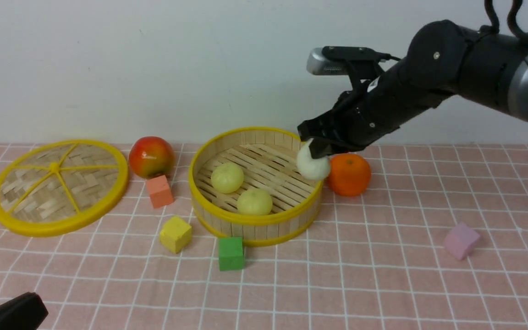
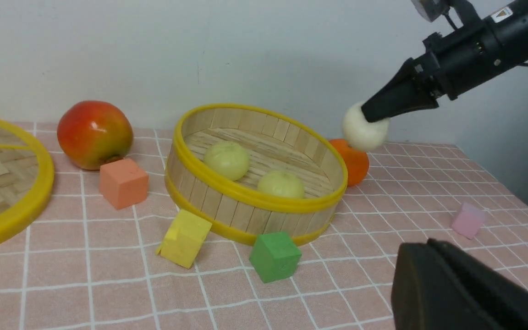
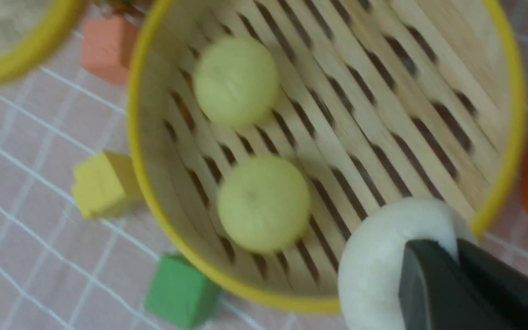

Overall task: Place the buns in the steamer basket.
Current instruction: Use the right arm to put the steamed stuffed bun into the steamer

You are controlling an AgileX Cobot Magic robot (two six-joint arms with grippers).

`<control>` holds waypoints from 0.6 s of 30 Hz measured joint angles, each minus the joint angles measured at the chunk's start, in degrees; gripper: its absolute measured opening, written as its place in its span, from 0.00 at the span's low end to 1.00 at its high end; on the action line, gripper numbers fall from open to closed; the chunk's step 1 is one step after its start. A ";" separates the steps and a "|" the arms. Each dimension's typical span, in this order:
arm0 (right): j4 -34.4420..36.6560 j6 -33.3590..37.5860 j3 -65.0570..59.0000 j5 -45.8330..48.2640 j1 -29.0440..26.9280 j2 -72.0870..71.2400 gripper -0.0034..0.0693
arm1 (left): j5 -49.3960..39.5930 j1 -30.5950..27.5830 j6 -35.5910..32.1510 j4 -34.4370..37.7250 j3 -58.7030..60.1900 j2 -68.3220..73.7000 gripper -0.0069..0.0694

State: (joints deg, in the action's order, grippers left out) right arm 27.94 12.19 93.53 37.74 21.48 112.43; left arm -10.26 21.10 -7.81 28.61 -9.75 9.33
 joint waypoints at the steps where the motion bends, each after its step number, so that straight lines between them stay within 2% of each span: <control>1: 1.83 1.58 0.00 -1.93 0.00 1.33 0.08 | 0.00 0.00 0.00 0.00 0.00 0.00 0.11; 5: 6.94 6.02 0.00 -7.68 0.00 5.83 0.09 | 0.00 0.00 0.00 0.00 0.00 0.00 0.11; 11: 11.32 12.50 0.00 -11.05 0.00 8.83 0.13 | 0.00 0.00 0.00 0.00 0.00 0.00 0.12; 14: 13.00 13.98 0.00 -12.58 0.00 9.45 0.21 | 0.00 0.00 0.00 0.00 0.00 0.00 0.12; 15: 13.32 14.14 0.00 -13.16 0.00 9.90 0.28 | 0.00 0.00 0.00 0.00 0.00 0.00 0.12; 16: 13.29 14.14 0.00 -13.26 0.00 9.90 0.29 | 0.00 0.00 0.00 0.00 0.00 0.00 0.12; 18: 13.29 14.20 0.00 -14.21 0.00 10.78 0.43 | 0.00 0.00 0.00 0.00 0.00 0.00 0.12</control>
State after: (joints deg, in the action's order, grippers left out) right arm 41.23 26.39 93.53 23.53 21.48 123.21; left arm -10.26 21.10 -7.81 28.61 -9.75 9.33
